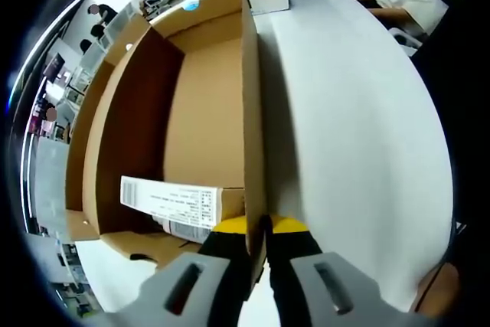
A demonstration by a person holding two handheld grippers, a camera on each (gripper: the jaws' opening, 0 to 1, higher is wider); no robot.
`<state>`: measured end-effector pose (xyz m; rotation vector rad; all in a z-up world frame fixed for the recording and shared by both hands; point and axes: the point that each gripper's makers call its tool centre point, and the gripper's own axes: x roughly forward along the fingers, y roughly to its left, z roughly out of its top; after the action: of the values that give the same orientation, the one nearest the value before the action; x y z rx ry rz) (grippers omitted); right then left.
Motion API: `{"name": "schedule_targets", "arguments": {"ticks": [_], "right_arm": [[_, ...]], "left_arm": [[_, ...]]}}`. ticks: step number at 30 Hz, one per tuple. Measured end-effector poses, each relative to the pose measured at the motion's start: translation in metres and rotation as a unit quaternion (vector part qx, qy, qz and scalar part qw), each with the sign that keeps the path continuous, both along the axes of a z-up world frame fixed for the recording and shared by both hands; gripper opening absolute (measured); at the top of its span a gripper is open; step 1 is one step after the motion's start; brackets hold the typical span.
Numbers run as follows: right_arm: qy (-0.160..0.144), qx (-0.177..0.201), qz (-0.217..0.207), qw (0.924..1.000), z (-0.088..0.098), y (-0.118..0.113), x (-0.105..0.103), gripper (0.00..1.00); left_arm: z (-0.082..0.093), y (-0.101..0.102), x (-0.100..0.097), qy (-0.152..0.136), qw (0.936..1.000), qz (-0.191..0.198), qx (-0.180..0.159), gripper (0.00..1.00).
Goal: Operate the shoe box by opening the lid, removing the specified soft item, and placing it in the target area until the item is outside and the box remains undamaged.
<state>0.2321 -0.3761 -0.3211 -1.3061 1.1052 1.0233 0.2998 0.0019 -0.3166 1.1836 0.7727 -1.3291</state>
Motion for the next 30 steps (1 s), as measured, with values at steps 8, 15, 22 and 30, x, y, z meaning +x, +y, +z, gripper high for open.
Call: {"name": "schedule_targets", "arguments": {"ticks": [8,15,22,30], "right_arm": [[-0.027,0.053,-0.019,0.998,0.026,0.013,-0.003,0.65],[-0.037,0.107,-0.036,0.9929,0.051,0.034,-0.01,0.65],[-0.085,0.168,-0.004,0.9821,0.083,0.078,0.006,0.59],[-0.104,0.238,0.094,0.9612,0.131,0.168,0.034,0.57]], "left_arm": [[0.0,0.0,0.0,-0.001,1.0,0.0,-0.001,0.06],[0.0,0.0,0.0,0.0,1.0,-0.001,0.0,0.06],[0.001,-0.001,0.001,0.007,0.9999,-0.005,-0.007,0.05],[0.001,-0.001,0.0,0.009,0.9999,-0.006,-0.01,0.05]]}}
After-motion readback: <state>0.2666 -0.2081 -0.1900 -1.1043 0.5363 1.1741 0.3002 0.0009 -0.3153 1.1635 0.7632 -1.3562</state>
